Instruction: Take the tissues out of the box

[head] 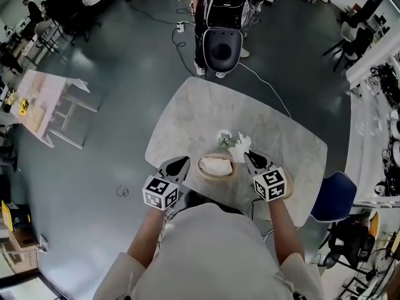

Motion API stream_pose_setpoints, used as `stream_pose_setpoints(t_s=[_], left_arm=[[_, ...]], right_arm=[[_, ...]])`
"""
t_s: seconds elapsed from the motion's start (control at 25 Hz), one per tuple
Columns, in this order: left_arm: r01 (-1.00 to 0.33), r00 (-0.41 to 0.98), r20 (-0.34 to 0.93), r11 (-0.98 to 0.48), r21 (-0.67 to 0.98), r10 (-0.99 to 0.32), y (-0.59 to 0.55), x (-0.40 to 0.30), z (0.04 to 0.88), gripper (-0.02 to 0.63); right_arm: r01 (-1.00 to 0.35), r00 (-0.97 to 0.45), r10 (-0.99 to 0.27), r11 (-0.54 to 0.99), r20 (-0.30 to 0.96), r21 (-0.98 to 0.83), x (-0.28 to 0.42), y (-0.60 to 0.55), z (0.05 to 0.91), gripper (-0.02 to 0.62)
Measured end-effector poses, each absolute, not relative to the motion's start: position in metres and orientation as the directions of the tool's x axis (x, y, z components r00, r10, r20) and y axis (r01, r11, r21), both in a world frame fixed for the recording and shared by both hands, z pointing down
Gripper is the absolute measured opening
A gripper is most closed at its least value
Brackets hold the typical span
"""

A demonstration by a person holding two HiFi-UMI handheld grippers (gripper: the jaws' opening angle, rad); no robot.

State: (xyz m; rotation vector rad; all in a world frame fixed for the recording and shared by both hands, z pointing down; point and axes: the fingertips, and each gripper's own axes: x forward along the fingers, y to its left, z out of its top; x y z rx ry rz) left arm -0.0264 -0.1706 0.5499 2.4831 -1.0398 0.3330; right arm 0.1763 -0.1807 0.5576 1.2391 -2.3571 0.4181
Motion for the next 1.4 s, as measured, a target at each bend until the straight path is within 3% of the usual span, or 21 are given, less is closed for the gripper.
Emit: stream_pose_setpoints(t_s=[0.76,1.4], left_arm=[[-0.666,0.745,0.248,-0.707,0.238,-0.619,-0.185,0.002,0.475,0.009],[-0.687,0.727,0.232,-0.694,0.218,-0.646,-0.176,-0.008,0.462,0.009]], right_arm=[[-0.918,-0.397,-0.881,0.384,0.256,-0.102,0.231,-0.151,0.451,0.046],[-0.907,-0.420,-0.879,0.413,0.226,-0.078,0.219,-0.144,0.440,0.044]])
